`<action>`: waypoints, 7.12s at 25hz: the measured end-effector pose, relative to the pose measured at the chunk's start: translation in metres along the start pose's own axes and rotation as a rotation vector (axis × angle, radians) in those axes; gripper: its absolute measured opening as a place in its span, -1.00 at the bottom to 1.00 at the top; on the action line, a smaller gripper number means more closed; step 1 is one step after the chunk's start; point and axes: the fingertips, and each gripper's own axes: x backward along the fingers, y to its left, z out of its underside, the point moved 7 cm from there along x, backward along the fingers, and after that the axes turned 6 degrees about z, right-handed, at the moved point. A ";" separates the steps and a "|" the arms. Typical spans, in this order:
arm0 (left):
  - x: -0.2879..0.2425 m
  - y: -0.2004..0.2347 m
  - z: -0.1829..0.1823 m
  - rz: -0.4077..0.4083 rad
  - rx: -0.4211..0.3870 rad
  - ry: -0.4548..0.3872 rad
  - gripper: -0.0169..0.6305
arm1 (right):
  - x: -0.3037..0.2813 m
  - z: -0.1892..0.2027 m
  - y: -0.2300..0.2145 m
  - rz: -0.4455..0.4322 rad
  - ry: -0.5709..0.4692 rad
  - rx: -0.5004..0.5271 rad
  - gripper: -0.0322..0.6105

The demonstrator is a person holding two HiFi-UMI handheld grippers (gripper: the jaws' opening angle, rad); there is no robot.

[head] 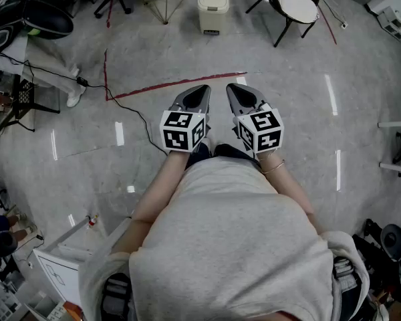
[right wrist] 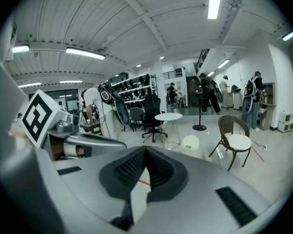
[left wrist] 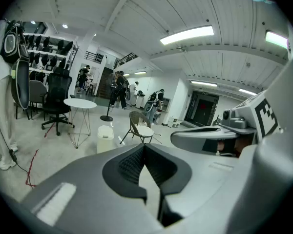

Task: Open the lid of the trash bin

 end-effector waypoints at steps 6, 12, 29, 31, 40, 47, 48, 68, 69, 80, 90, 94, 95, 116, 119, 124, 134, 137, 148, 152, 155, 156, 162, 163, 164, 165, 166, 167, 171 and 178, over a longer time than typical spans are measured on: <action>-0.003 -0.007 0.004 -0.005 -0.005 0.009 -0.93 | 0.005 0.001 -0.001 -0.009 -0.003 0.028 -0.88; -0.007 -0.015 0.007 0.006 -0.017 0.023 -0.93 | 0.008 0.003 0.000 -0.033 -0.013 0.014 -0.88; -0.028 -0.052 0.027 -0.002 0.047 0.019 -0.93 | 0.033 0.023 -0.034 -0.074 -0.019 -0.044 -0.88; -0.030 -0.048 0.023 -0.020 0.051 0.011 -0.93 | 0.031 0.022 -0.037 -0.077 -0.019 -0.050 -0.88; -0.063 -0.005 0.002 0.028 0.054 0.010 -0.93 | -0.022 0.007 -0.055 -0.066 -0.007 -0.063 -0.88; -0.115 0.068 -0.051 0.049 0.029 -0.005 -0.93 | -0.104 -0.025 -0.081 -0.025 -0.016 -0.067 -0.88; -0.121 0.081 -0.062 0.054 0.031 -0.009 -0.92 | -0.117 -0.033 -0.082 -0.017 -0.016 -0.062 -0.88; -0.203 0.209 -0.135 0.118 0.067 0.021 -0.93 | -0.257 -0.097 -0.116 0.045 0.009 -0.058 -0.88; -0.207 0.211 -0.137 0.114 0.066 0.023 -0.92 | -0.262 -0.099 -0.121 0.045 0.007 -0.063 -0.88; -0.272 0.281 -0.171 0.036 0.053 0.020 -0.93 | -0.365 -0.136 -0.176 -0.030 -0.029 -0.031 -0.88; -0.375 0.330 -0.245 -0.047 0.043 -0.031 -0.93 | -0.455 -0.199 -0.272 -0.101 -0.044 0.017 -0.88; -0.404 0.342 -0.260 -0.087 0.069 -0.040 -0.93 | -0.480 -0.214 -0.303 -0.119 -0.035 0.029 -0.88; -0.410 0.343 -0.261 -0.095 0.076 -0.040 -0.92 | -0.485 -0.215 -0.309 -0.124 -0.033 0.025 -0.88; -0.442 0.387 -0.261 -0.052 0.124 0.045 -0.92 | -0.533 -0.204 -0.330 -0.064 0.072 -0.050 -0.88; -0.435 0.397 -0.267 -0.035 0.115 0.049 -0.93 | -0.537 -0.209 -0.325 -0.037 0.075 -0.058 -0.88; -0.426 0.409 -0.270 0.002 0.146 0.042 -0.93 | -0.538 -0.210 -0.321 -0.004 0.084 -0.082 -0.88; -0.432 0.411 -0.250 0.042 0.167 0.098 -0.93 | -0.539 -0.188 -0.322 0.006 0.151 -0.090 -0.88; -0.436 0.412 -0.240 0.067 0.184 0.115 -0.93 | -0.543 -0.181 -0.324 -0.007 0.176 -0.080 -0.88; -0.458 0.437 -0.194 0.034 0.211 0.193 -0.93 | -0.572 -0.131 -0.333 -0.040 0.299 -0.087 -0.88; -0.470 0.457 -0.176 0.009 0.236 0.191 -0.93 | -0.591 -0.112 -0.337 -0.053 0.314 -0.125 -0.88; -0.484 0.464 -0.158 0.002 0.213 0.238 -0.93 | -0.608 -0.091 -0.340 -0.060 0.334 -0.127 -0.88; -0.489 0.467 -0.151 -0.008 0.203 0.252 -0.93 | -0.615 -0.081 -0.342 -0.059 0.343 -0.129 -0.88; -0.513 0.476 -0.101 -0.006 0.132 0.306 -0.93 | -0.644 -0.014 -0.345 -0.046 0.407 -0.190 -0.88; -0.517 0.477 -0.093 0.006 0.140 0.307 -0.93 | -0.646 -0.004 -0.344 -0.047 0.420 -0.199 -0.88; -0.520 0.477 -0.086 0.017 0.159 0.307 -0.93 | -0.648 0.006 -0.344 -0.048 0.432 -0.207 -0.88; -0.523 0.478 -0.078 0.025 0.182 0.308 -0.93 | -0.650 0.015 -0.343 -0.050 0.442 -0.213 -0.88; -0.526 0.479 -0.069 0.030 0.199 0.314 -0.93 | -0.652 0.023 -0.342 -0.051 0.450 -0.218 -0.88; -0.530 0.482 -0.061 0.033 0.200 0.326 -0.93 | -0.655 0.031 -0.341 -0.052 0.455 -0.222 -0.88; -0.542 0.489 -0.031 0.043 0.166 0.379 -0.93 | -0.668 0.058 -0.341 -0.053 0.480 -0.236 -0.88; -0.561 0.497 0.002 0.060 0.231 0.383 -0.93 | -0.690 0.094 -0.352 -0.093 0.520 -0.174 -0.88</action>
